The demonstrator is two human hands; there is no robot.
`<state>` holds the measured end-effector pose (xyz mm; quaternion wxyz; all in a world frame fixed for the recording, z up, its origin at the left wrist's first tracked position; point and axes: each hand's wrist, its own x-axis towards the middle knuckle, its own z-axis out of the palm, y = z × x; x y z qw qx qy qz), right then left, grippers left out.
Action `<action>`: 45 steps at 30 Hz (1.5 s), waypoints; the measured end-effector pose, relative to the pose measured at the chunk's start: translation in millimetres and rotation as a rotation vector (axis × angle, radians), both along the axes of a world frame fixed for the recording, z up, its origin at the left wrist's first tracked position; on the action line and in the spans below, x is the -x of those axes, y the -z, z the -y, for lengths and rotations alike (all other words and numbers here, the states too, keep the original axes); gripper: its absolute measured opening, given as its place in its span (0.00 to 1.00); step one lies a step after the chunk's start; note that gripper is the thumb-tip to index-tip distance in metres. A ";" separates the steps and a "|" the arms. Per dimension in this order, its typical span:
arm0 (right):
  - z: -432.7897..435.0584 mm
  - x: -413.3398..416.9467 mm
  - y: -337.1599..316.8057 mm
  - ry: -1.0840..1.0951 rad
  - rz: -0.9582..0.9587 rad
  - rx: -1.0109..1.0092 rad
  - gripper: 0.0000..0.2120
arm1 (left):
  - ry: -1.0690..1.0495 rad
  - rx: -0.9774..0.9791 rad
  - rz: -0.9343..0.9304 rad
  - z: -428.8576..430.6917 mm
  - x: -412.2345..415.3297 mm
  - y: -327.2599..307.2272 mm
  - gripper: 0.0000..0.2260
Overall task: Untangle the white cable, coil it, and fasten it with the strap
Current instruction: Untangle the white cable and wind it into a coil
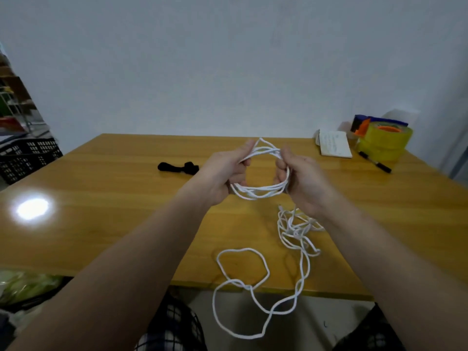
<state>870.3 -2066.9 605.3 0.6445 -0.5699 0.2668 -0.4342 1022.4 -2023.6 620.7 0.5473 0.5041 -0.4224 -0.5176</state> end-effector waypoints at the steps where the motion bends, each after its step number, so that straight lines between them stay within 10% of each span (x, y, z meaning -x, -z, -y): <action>1: 2.4 -1.5 0.3 0.070 -0.023 0.006 0.20 | 0.083 0.002 -0.056 -2.0 1.7 2.9 0.18; 13: 13.3 -17.1 14.0 0.202 -0.271 0.338 0.23 | 0.182 -0.256 -0.299 -8.8 2.7 4.4 0.30; 25: 36.7 32.1 14.7 0.089 -0.743 0.676 0.17 | 0.072 0.080 -0.612 -17.8 -33.5 3.5 0.20; 34: 41.4 26.6 -4.5 0.718 -1.225 0.657 0.30 | 0.233 -0.040 -0.583 -21.1 17.4 12.9 0.23; 45: 27.0 47.1 18.2 0.053 -1.247 0.910 0.10 | -0.276 0.177 -0.702 -0.8 -24.3 -18.2 0.18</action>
